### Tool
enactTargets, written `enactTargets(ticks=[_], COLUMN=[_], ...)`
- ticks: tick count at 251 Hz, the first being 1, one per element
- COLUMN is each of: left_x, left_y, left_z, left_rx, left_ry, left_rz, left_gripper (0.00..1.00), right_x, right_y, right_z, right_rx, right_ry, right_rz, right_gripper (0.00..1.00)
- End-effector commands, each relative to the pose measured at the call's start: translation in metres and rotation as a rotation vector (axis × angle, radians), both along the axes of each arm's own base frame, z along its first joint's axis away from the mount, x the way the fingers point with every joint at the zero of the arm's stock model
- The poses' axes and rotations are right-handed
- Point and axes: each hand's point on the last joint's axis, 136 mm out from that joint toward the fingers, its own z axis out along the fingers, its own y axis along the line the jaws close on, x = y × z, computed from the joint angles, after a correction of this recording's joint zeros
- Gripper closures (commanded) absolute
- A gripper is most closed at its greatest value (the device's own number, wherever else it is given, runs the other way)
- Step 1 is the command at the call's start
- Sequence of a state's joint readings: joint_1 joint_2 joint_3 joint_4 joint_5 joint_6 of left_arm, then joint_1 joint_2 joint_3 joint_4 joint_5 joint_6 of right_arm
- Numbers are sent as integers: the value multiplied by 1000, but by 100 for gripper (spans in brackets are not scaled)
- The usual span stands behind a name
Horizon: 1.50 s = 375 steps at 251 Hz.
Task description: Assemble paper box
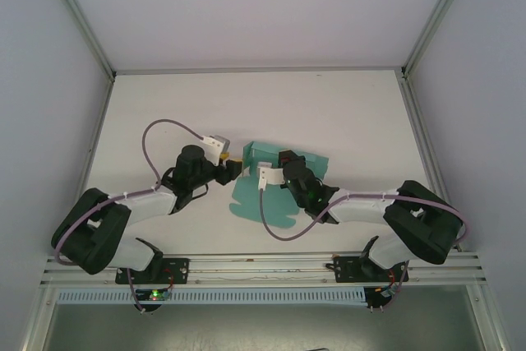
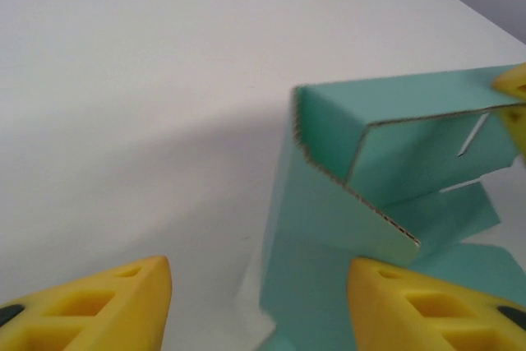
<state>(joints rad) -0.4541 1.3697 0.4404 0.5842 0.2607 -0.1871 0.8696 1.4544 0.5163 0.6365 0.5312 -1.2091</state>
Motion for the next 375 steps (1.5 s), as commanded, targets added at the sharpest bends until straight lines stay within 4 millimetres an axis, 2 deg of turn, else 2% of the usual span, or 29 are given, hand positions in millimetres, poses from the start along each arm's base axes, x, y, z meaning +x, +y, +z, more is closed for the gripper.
enactTargets(ticks=[1,20,38,68,112,127,154,178,201,216,233,251,267,286,308,323,341,362,375], left_x=[22,27,31,38,48,49,46,39,40,44,50,60,70,82,81,67,45,20,10], left_y=[31,40,48,60,62,62,65,69,83,94,104,117,122,106,65,36,11,-7,-12], left_z=[15,15,14,11,-3,-6,3,19,27,31,33,28,14,0,-7,-7,-8,-13,-17], left_rx=[-18,-6,-1,-40,-24,-32,-83,-110,-57,-23,-10,7,22,32,-5,-45,-53,-62,-60], left_ry=[-15,3,12,23,57,62,18,-15,8,22,31,73,125,176,223,251,255,267,274], left_rz=[202,249,297,346,353,341,336,334,407,469,523,578,587,487,249,76,-71,-189,-201], left_gripper=[38,33,31,32,35,37,37,33,32,23,23,24,26,30,33,36,37,41,45], right_x=[13,15,18,21,22,16,6,0,-6,-8,-9,-9,-10,-9,-9,-7,-7,-8,-8], right_y=[11,16,17,17,26,25,24,19,15,16,18,19,19,20,21,20,19,19,18], right_z=[27,27,17,-9,-9,-17,-25,-31,-39,-44,-44,-42,-41,-39,-39,-39,-38,-37,-38], right_rx=[12,1,-32,-67,-41,-60,-93,-153,-178,-189,-206,-198,-197,-186,-185,-179,-168,-165,-163], right_ry=[-86,-104,-119,-94,-166,-153,-161,-193,-179,-168,-182,-189,-190,-190,-182,-183,-180,-178,-173], right_rz=[45,67,71,74,95,103,110,99,93,94,95,91,92,91,90,81,77,74,70], right_gripper=[100,100,100,100,100,100,100,100,100,100,100,100,100,100,100,100,100,100,100])
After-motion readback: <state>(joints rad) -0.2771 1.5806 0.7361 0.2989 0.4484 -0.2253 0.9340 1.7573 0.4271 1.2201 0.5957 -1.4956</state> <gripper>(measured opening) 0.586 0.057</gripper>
